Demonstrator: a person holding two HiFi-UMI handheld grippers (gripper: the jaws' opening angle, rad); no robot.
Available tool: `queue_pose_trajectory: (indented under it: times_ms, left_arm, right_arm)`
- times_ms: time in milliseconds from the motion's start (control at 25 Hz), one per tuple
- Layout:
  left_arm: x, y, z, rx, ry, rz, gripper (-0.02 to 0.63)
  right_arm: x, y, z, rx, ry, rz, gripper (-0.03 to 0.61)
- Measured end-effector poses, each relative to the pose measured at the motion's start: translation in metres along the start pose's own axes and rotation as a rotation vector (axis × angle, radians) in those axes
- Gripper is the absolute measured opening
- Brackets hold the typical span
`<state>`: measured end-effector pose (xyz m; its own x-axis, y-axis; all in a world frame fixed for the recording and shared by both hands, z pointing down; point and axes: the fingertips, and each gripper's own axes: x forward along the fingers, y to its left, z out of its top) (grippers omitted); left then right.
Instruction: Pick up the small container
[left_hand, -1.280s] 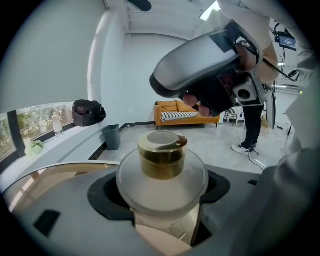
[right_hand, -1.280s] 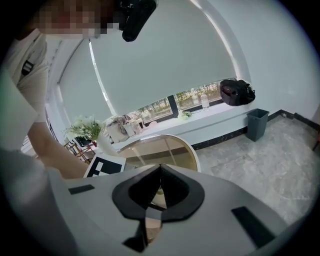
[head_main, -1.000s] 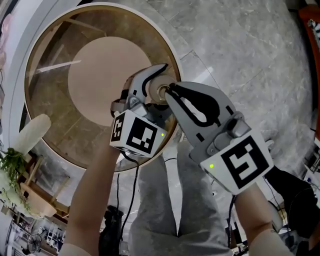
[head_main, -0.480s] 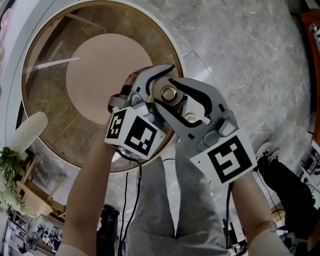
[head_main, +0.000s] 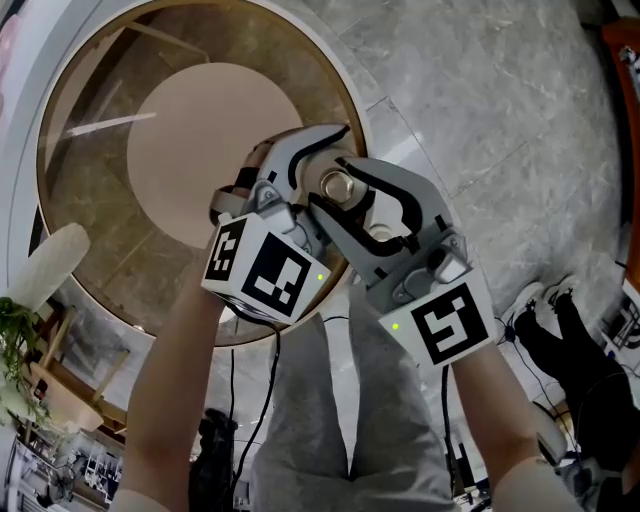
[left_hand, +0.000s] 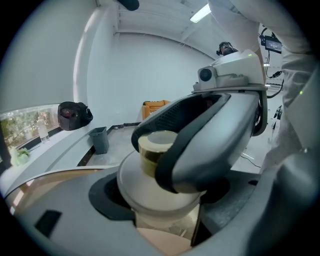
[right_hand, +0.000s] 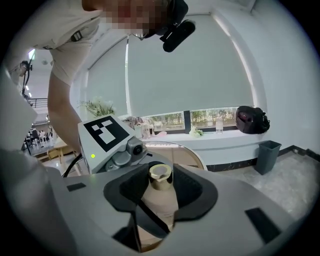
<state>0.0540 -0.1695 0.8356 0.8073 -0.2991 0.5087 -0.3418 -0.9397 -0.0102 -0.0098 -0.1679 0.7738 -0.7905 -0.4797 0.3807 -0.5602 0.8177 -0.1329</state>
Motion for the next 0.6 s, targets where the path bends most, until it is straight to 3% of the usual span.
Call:
queue_pose_trajectory:
  times_ms: [600]
  left_arm:
    - [-0.0035,-0.0019,0.0034,-0.022,0.036,-0.001,0.336]
  right_arm:
    - [-0.003,0.0019,0.0041,-0.013,0.001,-0.014,0.136]
